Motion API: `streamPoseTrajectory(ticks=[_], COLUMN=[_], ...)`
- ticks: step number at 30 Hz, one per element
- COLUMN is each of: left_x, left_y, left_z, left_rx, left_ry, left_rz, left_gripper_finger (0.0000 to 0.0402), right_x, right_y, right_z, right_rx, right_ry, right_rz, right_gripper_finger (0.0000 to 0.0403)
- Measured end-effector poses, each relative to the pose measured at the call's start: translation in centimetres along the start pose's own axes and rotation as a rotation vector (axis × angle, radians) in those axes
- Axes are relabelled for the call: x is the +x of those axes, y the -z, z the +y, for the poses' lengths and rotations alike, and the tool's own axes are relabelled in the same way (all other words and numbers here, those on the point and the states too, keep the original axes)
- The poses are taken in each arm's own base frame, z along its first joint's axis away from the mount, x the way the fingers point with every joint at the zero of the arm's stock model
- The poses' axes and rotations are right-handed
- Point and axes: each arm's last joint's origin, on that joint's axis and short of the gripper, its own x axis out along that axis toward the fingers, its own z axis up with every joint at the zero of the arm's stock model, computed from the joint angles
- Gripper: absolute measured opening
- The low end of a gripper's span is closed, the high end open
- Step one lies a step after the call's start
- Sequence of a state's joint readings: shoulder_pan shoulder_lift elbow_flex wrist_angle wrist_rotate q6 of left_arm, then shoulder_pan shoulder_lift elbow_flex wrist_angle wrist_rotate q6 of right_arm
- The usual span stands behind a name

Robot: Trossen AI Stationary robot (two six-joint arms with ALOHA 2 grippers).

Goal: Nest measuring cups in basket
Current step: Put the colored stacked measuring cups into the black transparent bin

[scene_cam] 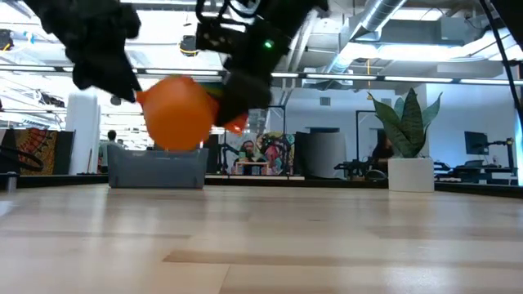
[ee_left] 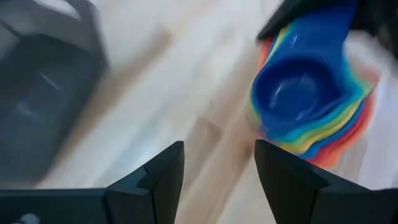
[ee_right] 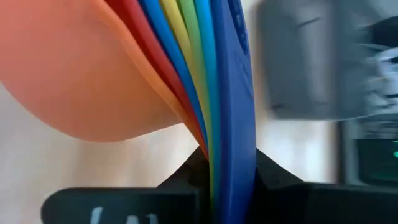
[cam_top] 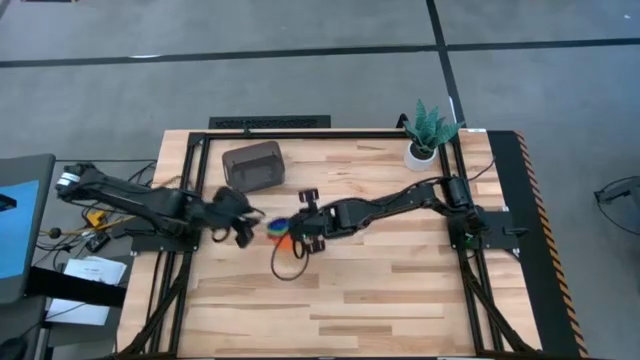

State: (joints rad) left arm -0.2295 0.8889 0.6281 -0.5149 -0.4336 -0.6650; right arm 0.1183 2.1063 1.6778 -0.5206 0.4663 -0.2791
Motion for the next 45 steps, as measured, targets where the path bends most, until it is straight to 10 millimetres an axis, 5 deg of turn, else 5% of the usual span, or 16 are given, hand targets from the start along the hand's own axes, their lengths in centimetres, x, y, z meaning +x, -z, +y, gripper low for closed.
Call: streamPoseTrajectory(ticks=[6, 12, 17, 25, 36, 45], left_x=[-3.9, -5.1, -5.1, -6.0, -7.6, -7.7], left_y=[-1.1, -1.4, -1.4, -1.8, -3.8, -4.3], left_z=[2.1, 3.1, 3.1, 3.6, 5.3, 6.0], left_rx=[-0.154, -0.235, -0.295, -0.226, -0.086, -0.068], left_ry=[-0.048, -0.122, -0.119, -0.188, -0.419, -0.453], left_rz=[-0.248, -0.368, -0.377, -0.408, -0.428, -0.403], left_gripper_finger=[0.018, 0.013, 0.0085, 0.0042, 0.0003, 0.0], right_x=[0.6, 2.3, 6.2, 9.6, 14.6, 13.1], right_y=[-1.1, -1.3, -1.0, -1.9, -1.3, -3.1], right_z=[-5.4, -10.8, -12.0, -14.9, -14.1, -11.4], right_rx=[-0.016, -0.102, -0.329, -0.212, -0.257, -0.195], right_ry=[0.168, 0.391, 0.443, 0.518, 0.546, 0.608], right_rz=[-0.07, -0.159, -0.076, -0.075, 0.009, 0.024], right_gripper_finger=[0.0058, 0.0057, 0.0057, 0.0057, 0.0056, 0.0056])
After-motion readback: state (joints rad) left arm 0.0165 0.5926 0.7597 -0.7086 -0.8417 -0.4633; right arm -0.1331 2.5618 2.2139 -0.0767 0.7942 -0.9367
